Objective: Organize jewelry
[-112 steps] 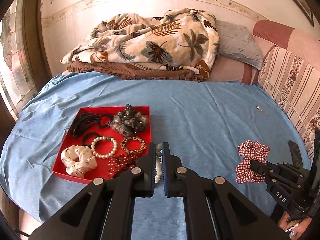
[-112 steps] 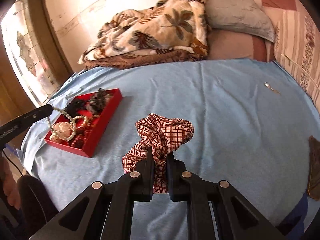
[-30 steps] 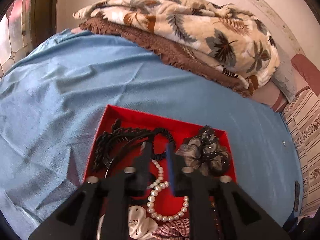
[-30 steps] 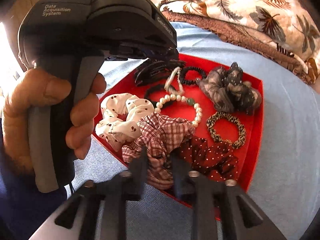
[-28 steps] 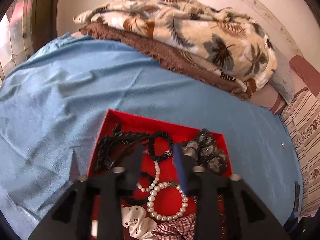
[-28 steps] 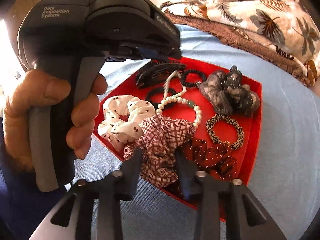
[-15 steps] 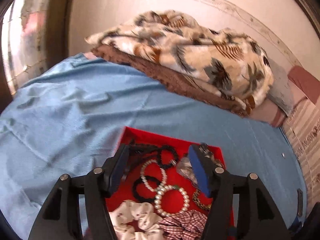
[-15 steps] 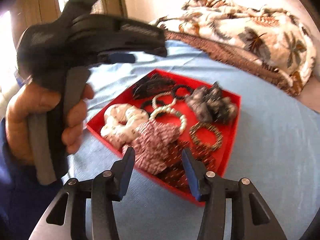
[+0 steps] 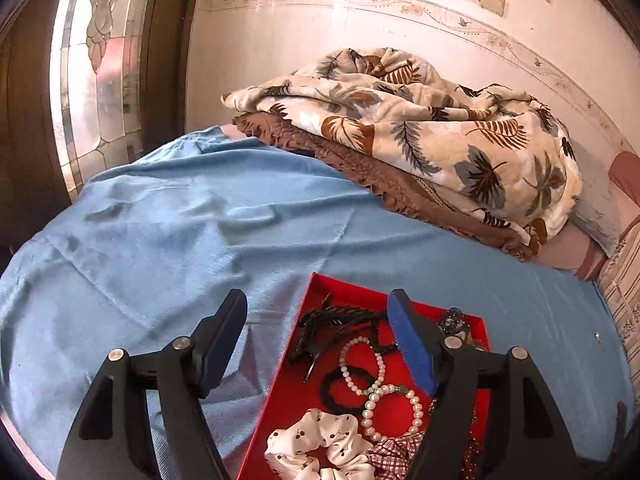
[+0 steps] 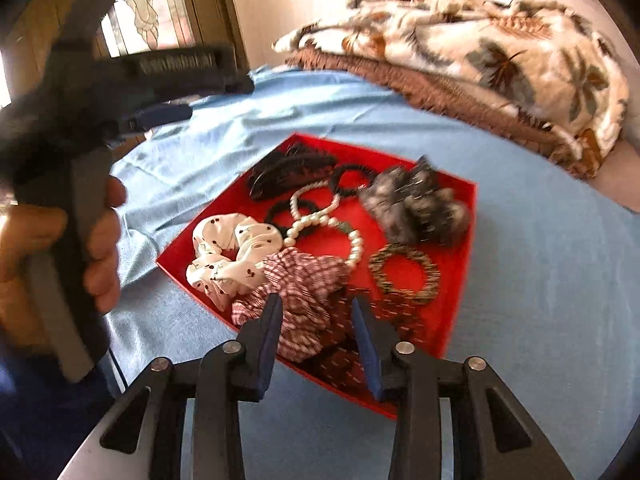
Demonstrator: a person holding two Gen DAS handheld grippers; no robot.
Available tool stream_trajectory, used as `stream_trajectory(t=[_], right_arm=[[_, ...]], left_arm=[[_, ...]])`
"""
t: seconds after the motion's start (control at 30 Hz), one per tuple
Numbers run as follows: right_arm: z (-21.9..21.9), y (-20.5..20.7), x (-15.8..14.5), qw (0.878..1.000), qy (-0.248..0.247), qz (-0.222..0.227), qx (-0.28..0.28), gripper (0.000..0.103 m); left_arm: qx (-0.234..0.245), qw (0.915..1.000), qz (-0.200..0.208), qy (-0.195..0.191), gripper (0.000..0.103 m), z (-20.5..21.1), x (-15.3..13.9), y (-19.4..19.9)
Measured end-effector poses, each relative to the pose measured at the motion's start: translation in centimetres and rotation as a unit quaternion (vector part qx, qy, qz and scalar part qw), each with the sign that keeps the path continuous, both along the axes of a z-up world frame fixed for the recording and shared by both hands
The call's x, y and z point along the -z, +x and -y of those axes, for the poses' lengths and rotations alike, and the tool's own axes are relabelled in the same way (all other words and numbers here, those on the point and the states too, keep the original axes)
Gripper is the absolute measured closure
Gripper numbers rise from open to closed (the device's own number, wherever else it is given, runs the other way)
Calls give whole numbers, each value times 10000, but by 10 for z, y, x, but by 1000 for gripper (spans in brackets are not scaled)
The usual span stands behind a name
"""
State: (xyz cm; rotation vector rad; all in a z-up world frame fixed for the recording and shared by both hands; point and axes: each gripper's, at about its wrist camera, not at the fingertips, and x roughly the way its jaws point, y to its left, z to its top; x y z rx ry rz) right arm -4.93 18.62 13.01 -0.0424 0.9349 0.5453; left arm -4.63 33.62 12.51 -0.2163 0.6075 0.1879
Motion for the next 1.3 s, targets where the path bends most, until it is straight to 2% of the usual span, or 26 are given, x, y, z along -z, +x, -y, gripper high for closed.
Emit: stream_trajectory(t=[0.1, 0.23, 0.4, 0.53, 0.6, 0.7, 0.87, 0.9, 1.03, 1.13, 1.23, 1.3], right_arm=[[25, -14, -4, 9997, -58, 93, 218, 49], [62, -32, 3, 9980, -149, 40, 618, 49], [106, -46, 11, 9932, -70, -176, 1152, 48], [132, -55, 5, 9896, 126, -119, 1429, 43], [141, -60, 2, 9877, 241, -55, 1543, 38], [147, -65, -1, 9863, 372, -21, 1607, 38], [154, -77, -6, 9850, 541, 86, 1636, 36], [157, -79, -8, 9844, 571, 138, 1657, 35], [170, -85, -12, 9807, 692, 266, 1811, 30], [181, -88, -11, 9778, 773, 265, 1930, 29], [189, -91, -7, 9753, 783, 235, 2051, 29], [192, -93, -5, 9744, 754, 226, 2106, 29]], left_arm=[[-120, 9998, 46, 164, 28, 8, -1, -8], [-386, 9974, 329, 517, 10, 29, -2, -24], [-623, 9895, 482, 1209, 8, 59, -2, -45], [-730, 9880, 623, 1208, 4, 72, -7, -79], [-849, 9843, 742, 1359, 2, 81, -16, -97], [-971, 9767, 1028, 1613, 0, 101, -32, -126], [-1026, 9680, 1536, 1699, 0, 129, -52, -168], [-981, 9683, 1561, 1688, 0, 133, -55, -172], [-721, 9802, 1210, 1388, 0, 152, -57, -183], [-663, 9838, 1173, 1179, 0, 164, -53, -188], [-520, 9854, 1141, 1152, 0, 177, -48, -192], [-361, 9868, 981, 1235, 0, 188, -44, -191]])
